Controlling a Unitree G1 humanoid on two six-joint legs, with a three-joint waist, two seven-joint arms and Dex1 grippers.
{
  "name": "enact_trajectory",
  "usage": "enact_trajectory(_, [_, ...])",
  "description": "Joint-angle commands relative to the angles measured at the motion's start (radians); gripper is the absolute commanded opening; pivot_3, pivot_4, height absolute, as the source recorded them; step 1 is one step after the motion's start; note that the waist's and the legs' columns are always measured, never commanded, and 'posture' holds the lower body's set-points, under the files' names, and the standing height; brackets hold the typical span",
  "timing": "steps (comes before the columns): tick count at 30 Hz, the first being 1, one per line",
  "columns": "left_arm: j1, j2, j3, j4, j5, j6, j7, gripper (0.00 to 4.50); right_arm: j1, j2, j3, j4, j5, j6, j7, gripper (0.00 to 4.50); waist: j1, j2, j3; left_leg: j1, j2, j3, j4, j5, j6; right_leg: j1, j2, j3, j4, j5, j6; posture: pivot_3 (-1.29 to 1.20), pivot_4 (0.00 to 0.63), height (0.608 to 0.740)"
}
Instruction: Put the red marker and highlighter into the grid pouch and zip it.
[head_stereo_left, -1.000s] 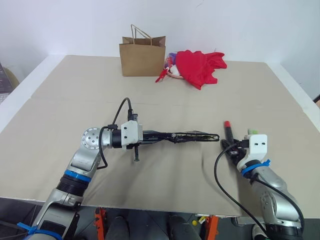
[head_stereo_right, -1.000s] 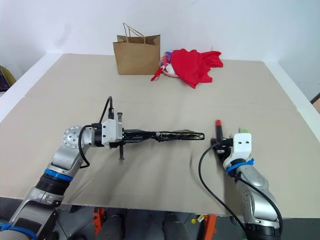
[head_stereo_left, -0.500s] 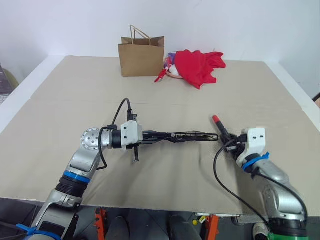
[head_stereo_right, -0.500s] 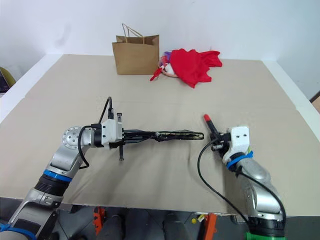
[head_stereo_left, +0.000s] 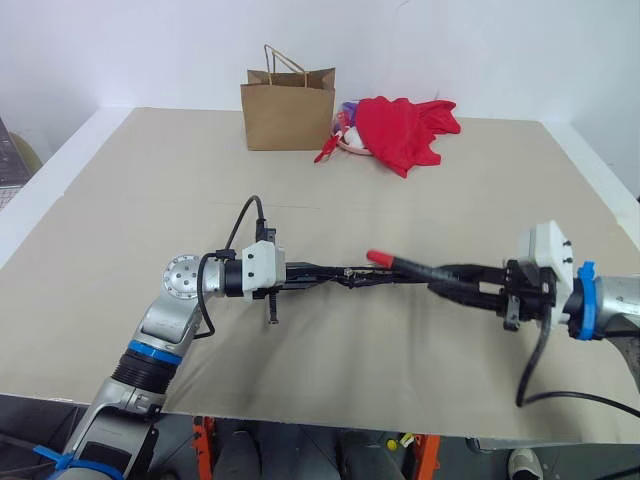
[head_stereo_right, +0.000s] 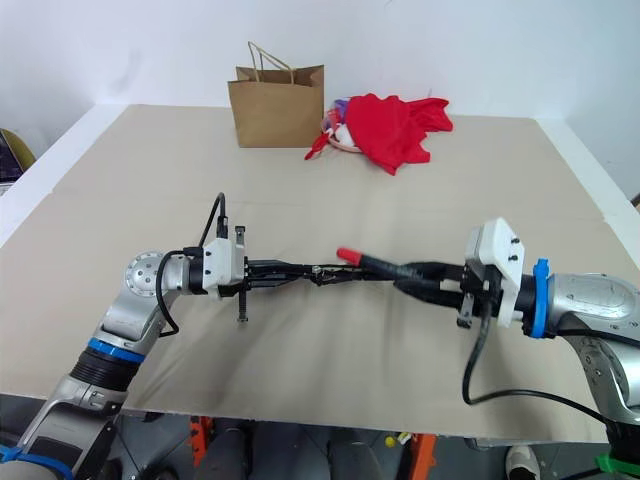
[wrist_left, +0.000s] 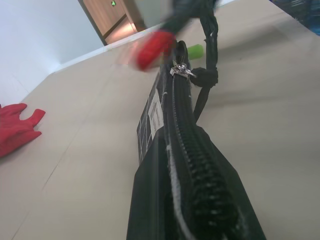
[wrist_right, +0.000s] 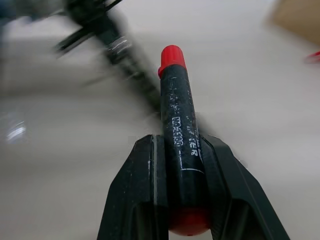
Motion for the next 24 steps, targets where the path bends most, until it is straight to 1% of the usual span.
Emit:
enact_trajectory(1, [-0.003,0.002,0.01,-0.04,-0.024,-0.007,-0.004,0.0,0.011,-0.029,-0.016,-0.028,0.004,-0.022,0.051,0.62,-0.001,0.0,0.0,0.0,0.0,0.0,0.0,0.0,0.0,0.0,0.0,0.0,0.0,0.0,0.0,0.0,0.15,0.74])
enact_trajectory(6, [0.008,0.009,0.012,-0.047,-0.022,-0.005,-0.003,0.0,0.04,-0.053,-0.058,0.003,-0.008,-0.034,0.083,0.62,-0.001,0.0,0.0,0.0,0.0,0.0,0.002,0.001,-0.001,0.001,0.0,0.0,0.0,0.001,0.001,0.0,0.15,0.74])
enact_trajectory(9, [0.017,0.018,0.015,-0.047,-0.019,-0.007,-0.005,0.0,0.065,-0.079,-0.13,0.031,0.013,-0.023,0.121,0.62,0.0,0.0,0.0,0.0,0.0,0.0,0.002,0.001,-0.001,0.001,0.0,0.0,0.0,0.001,0.001,0.0,0.15,0.74])
enact_trajectory(12, [0.02,0.022,0.016,-0.048,-0.02,-0.008,-0.007,0.0,0.092,-0.093,-0.163,0.031,0.019,-0.009,0.143,0.62,0.0,0.0,0.0,0.0,0.0,0.0,0.002,0.001,-0.001,0.001,0.0,0.0,0.0,0.001,0.001,0.0,0.15,0.74])
enact_trajectory(15, [0.02,0.018,0.009,-0.05,-0.017,-0.008,-0.004,0.0,0.119,-0.095,-0.16,0.027,0.003,-0.017,0.151,0.62,0.0,0.0,0.0,0.0,0.0,0.0,0.002,0.001,-0.001,0.001,0.0,0.0,0.0,0.001,0.001,0.0,0.15,0.74])
enact_trajectory(19, [0.021,0.012,0.002,-0.058,-0.015,-0.01,-0.001,0.0,0.109,-0.074,-0.146,0.029,0.002,-0.013,0.112,0.62,0.0,0.0,0.0,0.0,0.0,0.0,0.002,0.001,-0.001,0.001,0.0,0.0,0.0,0.001,0.001,0.0,0.15,0.74])
enact_trajectory(24, [0.032,0.016,0.002,-0.068,-0.017,-0.014,-0.005,0.0,0.105,-0.077,-0.153,0.039,0.012,-0.006,0.105,0.62,0.0,0.0,0.0,0.0,0.0,0.0,0.002,0.001,-0.001,0.001,0.0,0.0,0.0,0.001,0.001,0.0,0.15,0.74])
